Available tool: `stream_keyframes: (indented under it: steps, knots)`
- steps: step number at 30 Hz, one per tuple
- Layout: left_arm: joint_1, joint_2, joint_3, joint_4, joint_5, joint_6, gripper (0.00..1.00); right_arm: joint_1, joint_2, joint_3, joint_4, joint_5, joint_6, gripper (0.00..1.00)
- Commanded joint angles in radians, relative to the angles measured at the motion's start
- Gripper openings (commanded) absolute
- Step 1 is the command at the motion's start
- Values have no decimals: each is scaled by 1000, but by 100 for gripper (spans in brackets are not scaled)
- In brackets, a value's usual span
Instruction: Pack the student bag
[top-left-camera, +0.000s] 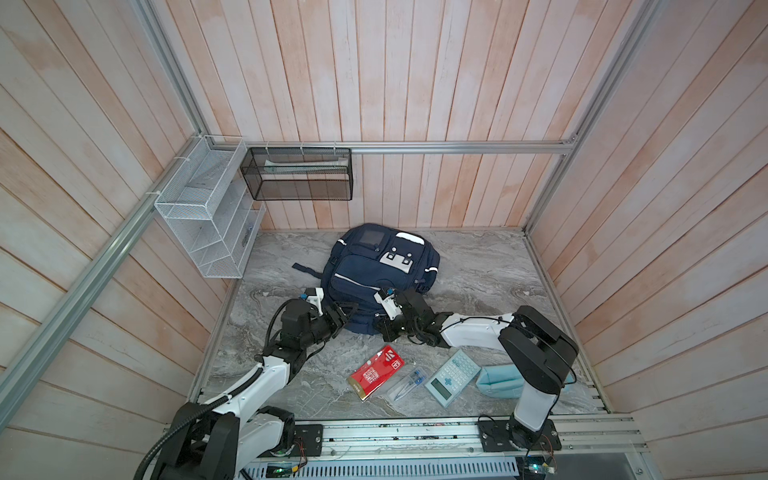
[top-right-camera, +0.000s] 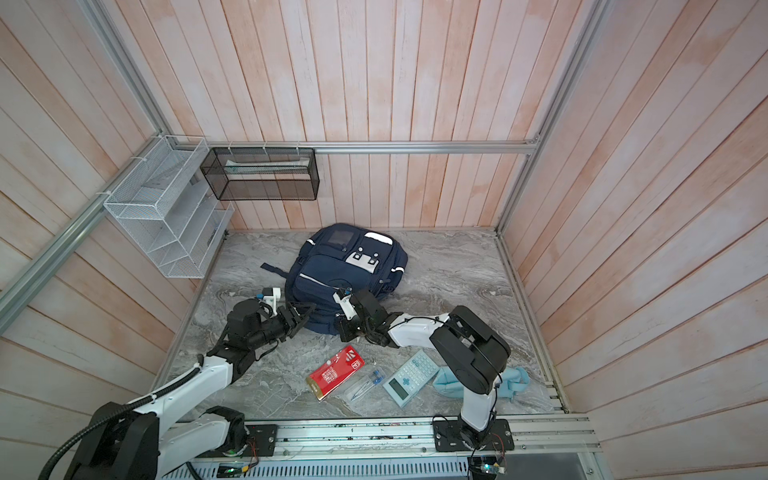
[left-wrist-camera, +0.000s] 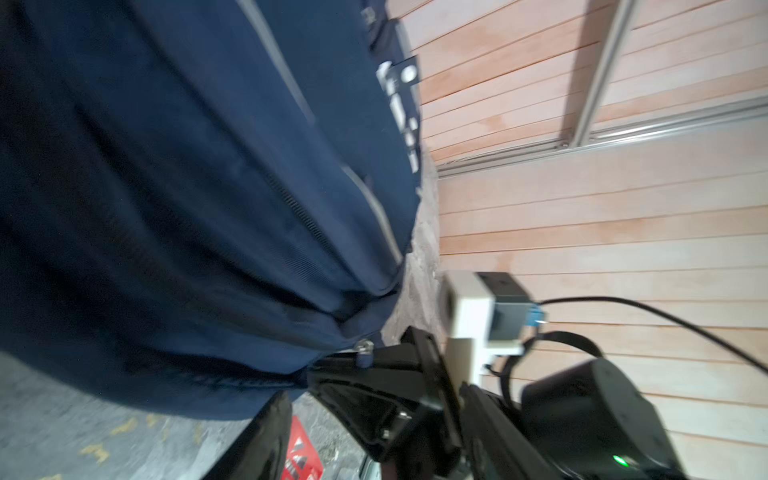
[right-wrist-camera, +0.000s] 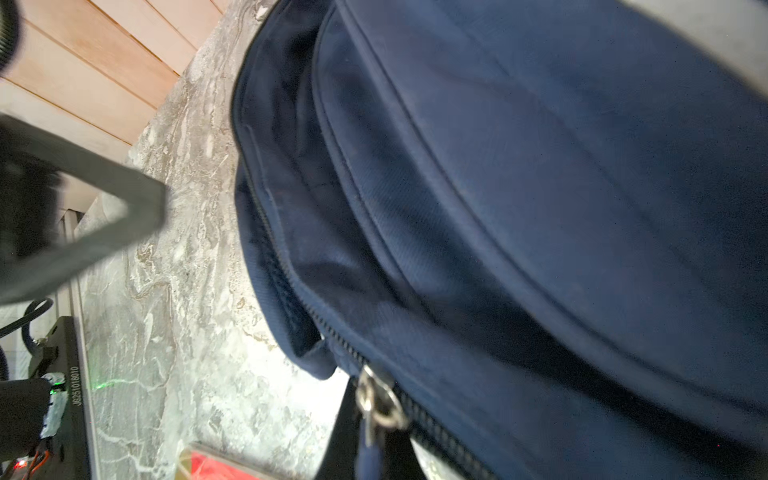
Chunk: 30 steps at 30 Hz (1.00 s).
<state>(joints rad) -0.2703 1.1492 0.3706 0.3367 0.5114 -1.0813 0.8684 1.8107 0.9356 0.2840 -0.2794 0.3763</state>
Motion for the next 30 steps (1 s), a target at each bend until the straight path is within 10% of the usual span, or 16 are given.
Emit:
stream_keyframes:
  steps: [1,10,14,30]
  knots:
    - [-19,49,-22,103,-39,-85,67,19,-27,-17,85,-14,15,0]
    - [-37,280,102,180,-54,-40,61,63,12,-28,94,-22,-16,0]
    - [-27,394,189,167,64,41,0,49,-12,-48,73,3,-30,0]
    - [65,116,88,-42,99,116,0,-428,-127,-242,5,89,-24,0]
